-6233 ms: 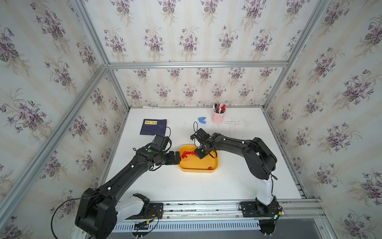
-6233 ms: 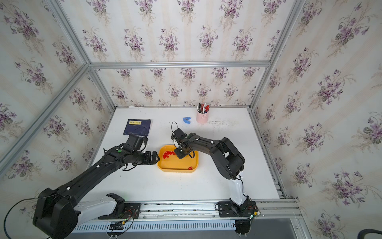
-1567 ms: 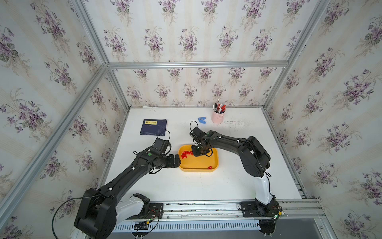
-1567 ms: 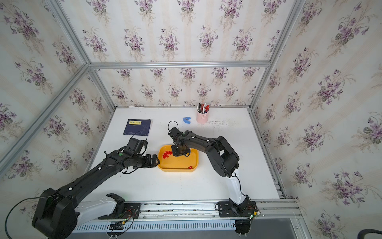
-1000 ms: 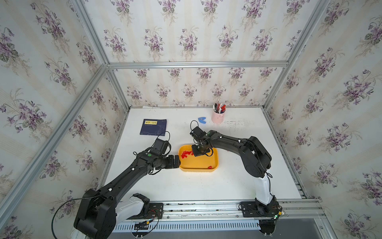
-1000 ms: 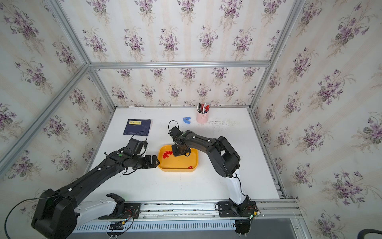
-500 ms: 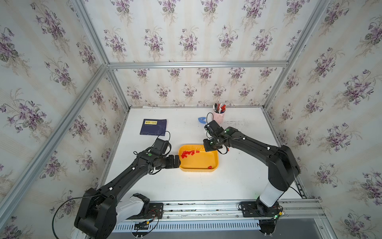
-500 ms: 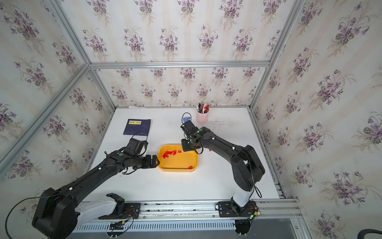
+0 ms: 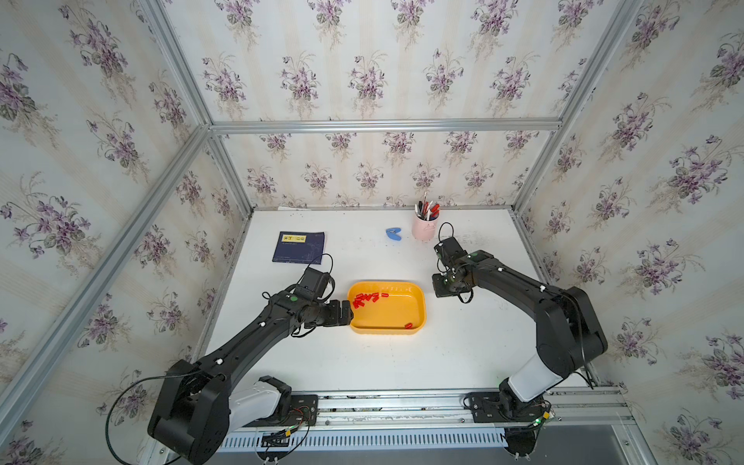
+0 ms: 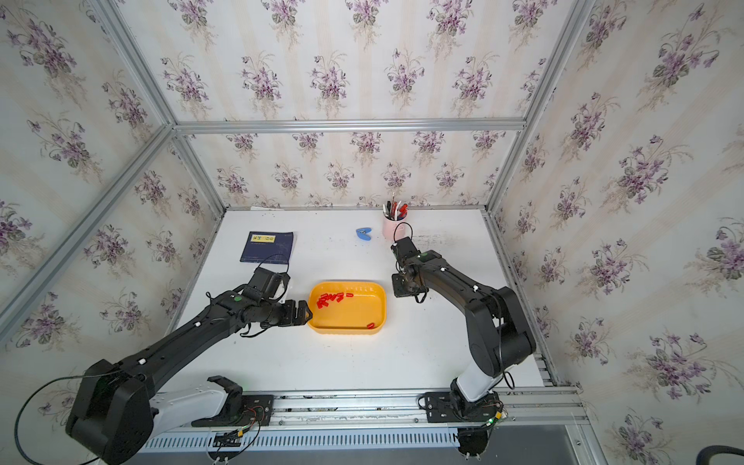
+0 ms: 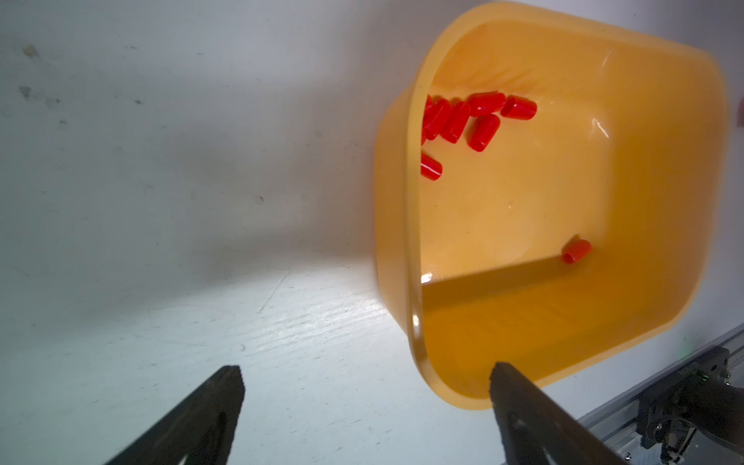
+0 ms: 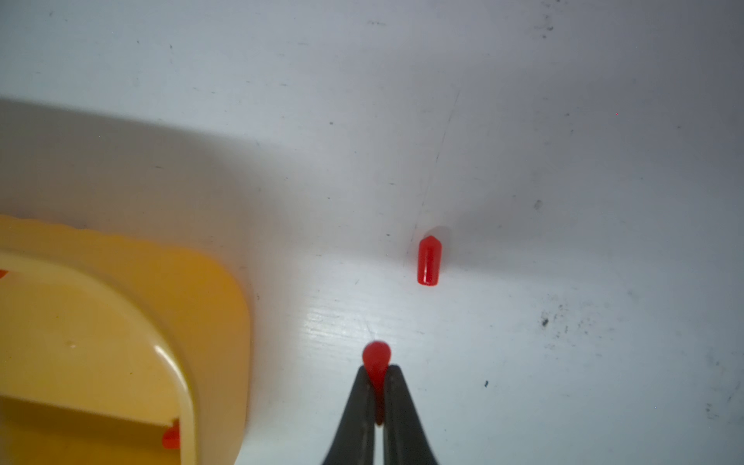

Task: Take the screw protection sleeves out of the storage box
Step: Place the screw protection sleeve at the center of the board.

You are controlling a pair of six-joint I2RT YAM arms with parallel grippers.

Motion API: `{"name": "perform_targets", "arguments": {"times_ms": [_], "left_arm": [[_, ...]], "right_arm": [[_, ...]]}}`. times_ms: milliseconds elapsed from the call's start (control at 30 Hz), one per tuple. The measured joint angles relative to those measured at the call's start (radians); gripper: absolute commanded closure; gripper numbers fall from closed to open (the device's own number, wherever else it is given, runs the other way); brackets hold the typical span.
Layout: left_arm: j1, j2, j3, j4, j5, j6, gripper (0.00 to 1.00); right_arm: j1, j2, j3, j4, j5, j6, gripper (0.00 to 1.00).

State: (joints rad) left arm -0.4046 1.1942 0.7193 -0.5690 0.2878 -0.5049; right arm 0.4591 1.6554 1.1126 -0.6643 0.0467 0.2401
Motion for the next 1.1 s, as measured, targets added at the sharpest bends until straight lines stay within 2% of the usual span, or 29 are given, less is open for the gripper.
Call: {"name": "perform_targets", "arguments": {"times_ms": [333,833,1100], "left_arm": [[0.000,0.001,0.001,0.000,0.000,0.000,0.00],[0.000,0.000,-0.001,0.000,-0.001,0.000,0.00],[0.000,-0.003,-0.003,0.000,-0.003,0.000,0.00]], "right_arm": [[0.000,0.126,0.023,0.071,0.009,-0.028,0.89],[-0.002,0.175,0.021,0.108,0.015,-0.031,0.86],[-0.002,0.183,0.024,0.120,0.019,-0.029,0.76]]}}
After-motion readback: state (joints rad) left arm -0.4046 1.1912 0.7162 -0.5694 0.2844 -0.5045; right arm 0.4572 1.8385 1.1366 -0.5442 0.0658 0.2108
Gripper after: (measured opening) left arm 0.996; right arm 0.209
